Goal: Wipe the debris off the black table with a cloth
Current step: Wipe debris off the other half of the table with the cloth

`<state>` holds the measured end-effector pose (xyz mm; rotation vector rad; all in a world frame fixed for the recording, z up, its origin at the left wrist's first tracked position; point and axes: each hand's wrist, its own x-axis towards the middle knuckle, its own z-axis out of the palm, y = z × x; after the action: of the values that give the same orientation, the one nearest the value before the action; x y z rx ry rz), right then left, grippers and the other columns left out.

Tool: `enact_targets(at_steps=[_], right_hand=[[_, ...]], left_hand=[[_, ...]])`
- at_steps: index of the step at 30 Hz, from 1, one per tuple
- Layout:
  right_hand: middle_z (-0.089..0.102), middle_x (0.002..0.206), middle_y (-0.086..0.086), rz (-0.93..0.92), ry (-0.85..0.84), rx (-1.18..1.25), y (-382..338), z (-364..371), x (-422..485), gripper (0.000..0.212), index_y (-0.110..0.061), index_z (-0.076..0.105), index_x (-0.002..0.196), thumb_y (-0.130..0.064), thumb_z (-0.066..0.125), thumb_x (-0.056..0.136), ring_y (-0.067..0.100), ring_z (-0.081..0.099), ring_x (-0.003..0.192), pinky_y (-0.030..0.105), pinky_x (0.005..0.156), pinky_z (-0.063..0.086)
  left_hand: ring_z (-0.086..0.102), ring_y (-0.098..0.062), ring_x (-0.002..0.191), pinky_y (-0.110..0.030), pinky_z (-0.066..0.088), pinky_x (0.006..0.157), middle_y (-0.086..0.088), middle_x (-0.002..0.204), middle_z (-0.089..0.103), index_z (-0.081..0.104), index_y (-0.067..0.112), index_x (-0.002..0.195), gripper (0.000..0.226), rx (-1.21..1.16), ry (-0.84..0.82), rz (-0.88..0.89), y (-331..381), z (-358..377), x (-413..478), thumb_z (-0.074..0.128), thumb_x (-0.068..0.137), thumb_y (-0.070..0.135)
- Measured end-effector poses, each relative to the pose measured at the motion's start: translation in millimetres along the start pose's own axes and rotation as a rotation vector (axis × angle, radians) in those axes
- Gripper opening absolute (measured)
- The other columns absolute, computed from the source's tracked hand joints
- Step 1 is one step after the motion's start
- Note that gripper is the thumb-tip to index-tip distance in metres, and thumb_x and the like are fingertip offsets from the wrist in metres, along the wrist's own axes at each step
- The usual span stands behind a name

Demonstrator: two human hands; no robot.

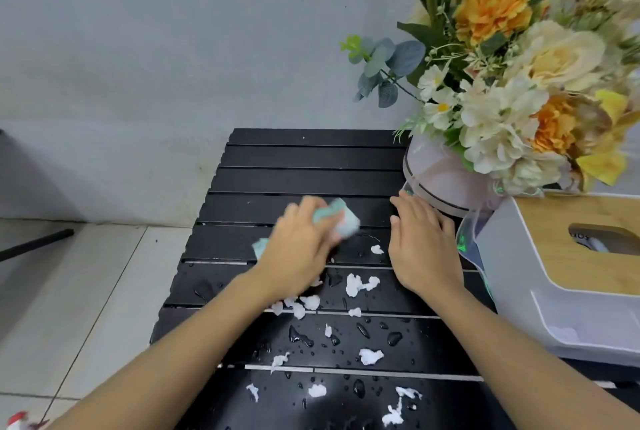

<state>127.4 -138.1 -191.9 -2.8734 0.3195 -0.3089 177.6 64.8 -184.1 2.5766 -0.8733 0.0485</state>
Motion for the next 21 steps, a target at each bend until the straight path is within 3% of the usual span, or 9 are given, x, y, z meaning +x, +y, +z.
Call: enact_targets(at_steps=[2,3,4,5,6,8,10,13,21], right_hand=[[0.043,0.15,-0.003,0.004,0.005,0.003,0.1,0.3,-0.1,0.038,-0.019,0.049,0.138,-0.023,0.038,0.102,0.015,0.035,0.14,0.037,0.109,0.027],[0.043,0.15,-0.003,0.004,0.009,0.007,0.0,0.4,0.0,0.038,-0.019,0.049,0.138,-0.023,0.038,0.102,0.015,0.036,0.14,0.037,0.11,0.027],[0.043,0.15,-0.003,0.003,0.009,0.007,0.3,0.7,0.3,0.038,-0.019,0.049,0.138,-0.023,0.038,0.102,0.015,0.036,0.139,0.037,0.11,0.027],[0.043,0.15,-0.003,0.001,0.005,0.003,0.8,1.1,0.6,0.038,-0.02,0.048,0.138,-0.023,0.037,0.102,0.015,0.035,0.14,0.037,0.11,0.026],[0.041,0.151,-0.004,-0.001,-0.002,-0.001,0.8,1.6,0.6,0.039,-0.021,0.047,0.139,-0.024,0.036,0.102,0.014,0.034,0.141,0.037,0.111,0.025],[0.04,0.152,-0.005,0.0,-0.008,-0.005,1.2,2.2,0.4,0.039,-0.021,0.046,0.14,-0.024,0.035,0.102,0.014,0.032,0.142,0.037,0.112,0.024],[0.039,0.153,-0.005,-0.002,-0.012,-0.005,1.5,2.4,0.8,0.04,-0.022,0.045,0.14,-0.024,0.034,0.102,0.014,0.031,0.142,0.037,0.113,0.024],[0.037,0.153,-0.006,0.002,-0.004,0.0,2.0,2.9,0.8,0.04,-0.022,0.044,0.141,-0.025,0.033,0.103,0.013,0.03,0.143,0.036,0.113,0.023],[0.037,0.154,-0.007,-0.002,0.011,0.021,2.1,2.9,1.3,0.04,-0.023,0.043,0.141,-0.026,0.032,0.103,0.012,0.029,0.142,0.035,0.112,0.022]], left_hand=[[0.051,-0.015,0.1,-0.024,0.043,0.089,0.0,0.115,0.047,0.063,0.022,0.125,0.044,-0.421,-0.255,0.014,7.1,-26.0,1.2,0.045,0.091,0.043],[0.058,-0.015,0.084,-0.021,0.049,0.071,-0.003,0.105,0.05,0.07,0.015,0.108,0.04,-0.595,-0.261,-0.025,-1.5,-34.5,11.1,0.049,0.089,0.043],[0.059,-0.022,0.066,-0.023,0.047,0.051,-0.007,0.091,0.05,0.069,0.011,0.086,0.038,-0.665,-0.162,-0.112,-13.5,-41.1,26.6,0.052,0.087,0.045],[0.059,-0.029,0.06,-0.024,0.043,0.045,-0.008,0.083,0.046,0.062,0.015,0.072,0.039,-0.633,-0.025,-0.243,-31.6,-43.9,45.8,0.053,0.086,0.049],[0.061,-0.038,0.071,-0.031,0.047,0.053,-0.008,0.087,0.046,0.06,0.017,0.073,0.039,-0.49,0.114,-0.392,-50.8,-43.4,64.3,0.05,0.088,0.052],[0.051,-0.045,0.104,-0.047,0.045,0.088,-0.013,0.114,0.046,0.064,0.023,0.096,0.029,-0.042,0.269,-0.676,-76.4,-33.4,92.7,0.041,0.095,0.04],[0.04,-0.042,0.115,-0.049,0.034,0.097,-0.018,0.13,0.04,0.06,0.01,0.115,0.032,0.175,0.308,-0.788,-82.7,-18.6,116.0,0.038,0.096,0.025],[0.039,-0.039,0.115,-0.047,0.034,0.095,-0.016,0.135,0.037,0.058,0.006,0.116,0.032,0.183,0.266,-0.725,-64.8,-8.7,147.8,0.04,0.096,0.021],[0.043,-0.03,0.113,-0.043,0.037,0.099,0.002,0.137,0.043,0.054,0.034,0.134,0.038,0.004,0.035,-0.219,-37.0,-5.5,114.3,0.041,0.099,0.043]])
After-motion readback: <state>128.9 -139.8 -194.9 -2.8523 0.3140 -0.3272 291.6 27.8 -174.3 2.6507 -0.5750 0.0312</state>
